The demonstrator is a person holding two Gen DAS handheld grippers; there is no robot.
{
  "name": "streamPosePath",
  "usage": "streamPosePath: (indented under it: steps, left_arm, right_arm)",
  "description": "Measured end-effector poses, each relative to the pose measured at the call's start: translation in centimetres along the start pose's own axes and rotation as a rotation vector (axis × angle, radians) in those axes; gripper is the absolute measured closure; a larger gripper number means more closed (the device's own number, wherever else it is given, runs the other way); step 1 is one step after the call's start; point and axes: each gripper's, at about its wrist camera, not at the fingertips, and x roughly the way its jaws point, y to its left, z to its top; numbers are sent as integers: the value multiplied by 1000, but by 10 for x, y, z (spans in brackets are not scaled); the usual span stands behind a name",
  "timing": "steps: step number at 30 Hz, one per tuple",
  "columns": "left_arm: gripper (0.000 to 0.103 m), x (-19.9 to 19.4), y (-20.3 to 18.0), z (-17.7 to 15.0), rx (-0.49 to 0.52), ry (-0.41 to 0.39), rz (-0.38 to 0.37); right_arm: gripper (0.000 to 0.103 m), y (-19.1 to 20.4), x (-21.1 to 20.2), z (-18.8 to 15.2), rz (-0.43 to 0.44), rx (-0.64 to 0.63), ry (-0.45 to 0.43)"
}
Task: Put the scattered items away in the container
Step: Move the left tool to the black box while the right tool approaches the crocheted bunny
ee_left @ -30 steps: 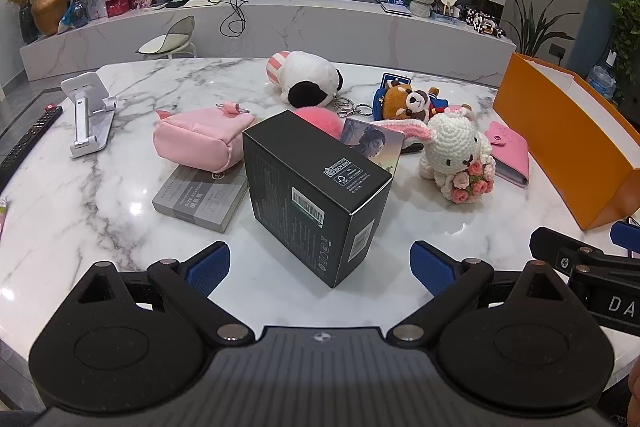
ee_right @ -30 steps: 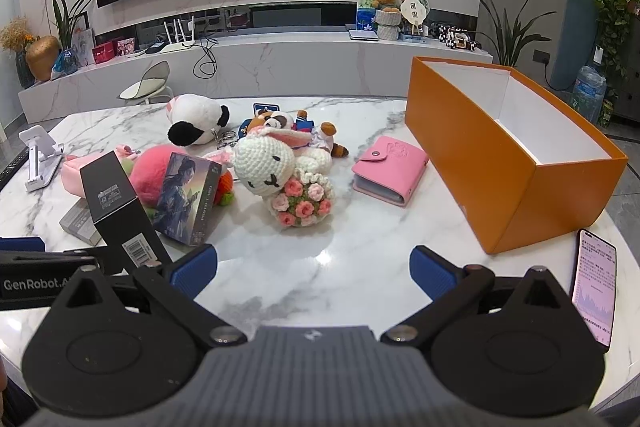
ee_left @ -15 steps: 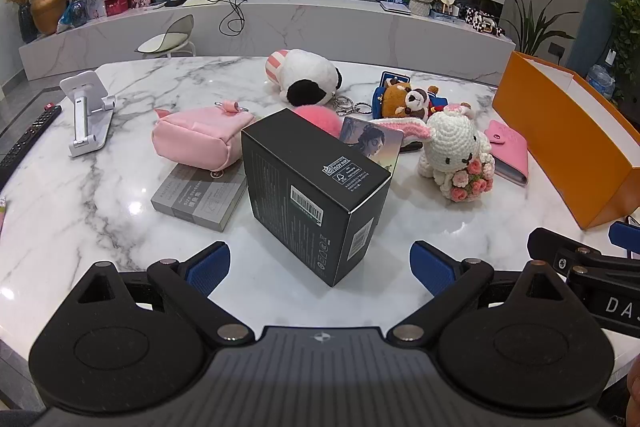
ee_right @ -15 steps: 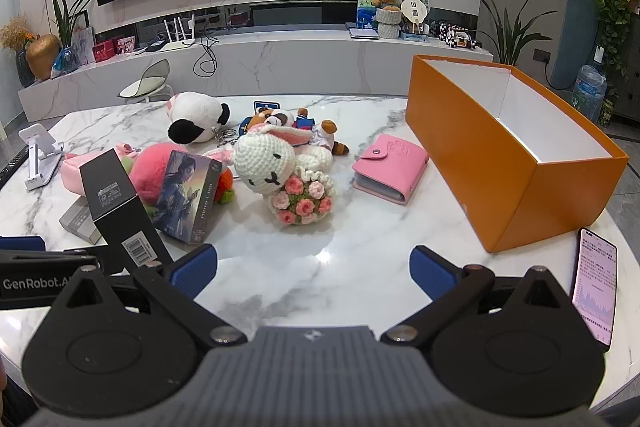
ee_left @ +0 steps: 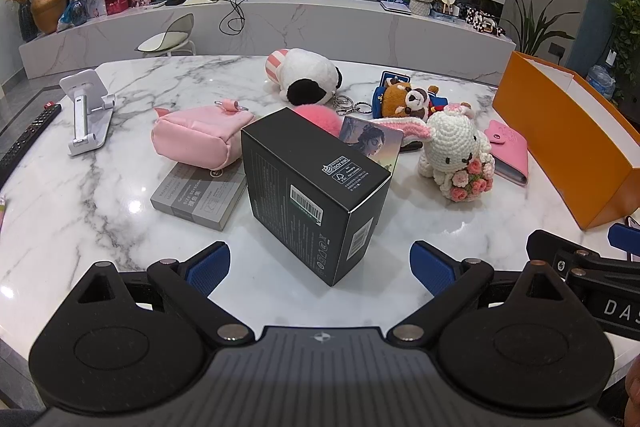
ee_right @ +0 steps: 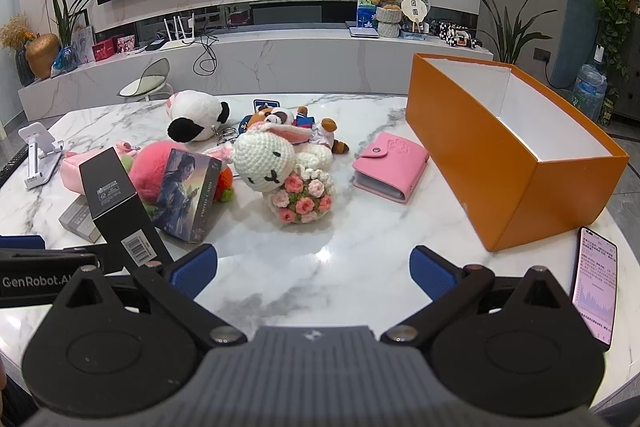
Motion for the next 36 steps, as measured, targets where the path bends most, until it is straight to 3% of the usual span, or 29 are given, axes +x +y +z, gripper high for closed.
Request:
streamPosePath:
  steps: [5, 14, 20, 25, 36]
  left_arm:
    - [0, 9, -4, 1, -35, 3, 10]
    - [0, 29, -2, 4, -89, -13, 96]
    - [7, 39, -8, 4, -60, -8, 88]
    - [24, 47, -9, 3, -81, -29, 70]
    - [25, 50, 6, -6, -167, -77, 87]
  right_arm:
    - [0, 0, 0, 0, 4, 5, -1]
    - [0, -2, 3, -2, -3, 8, 7]
    - [0, 1, 5, -3, -2, -4, 10]
    - [0, 1, 7, -4, -7, -8, 11]
    - [0, -4, 9, -4, 31, 6, 9]
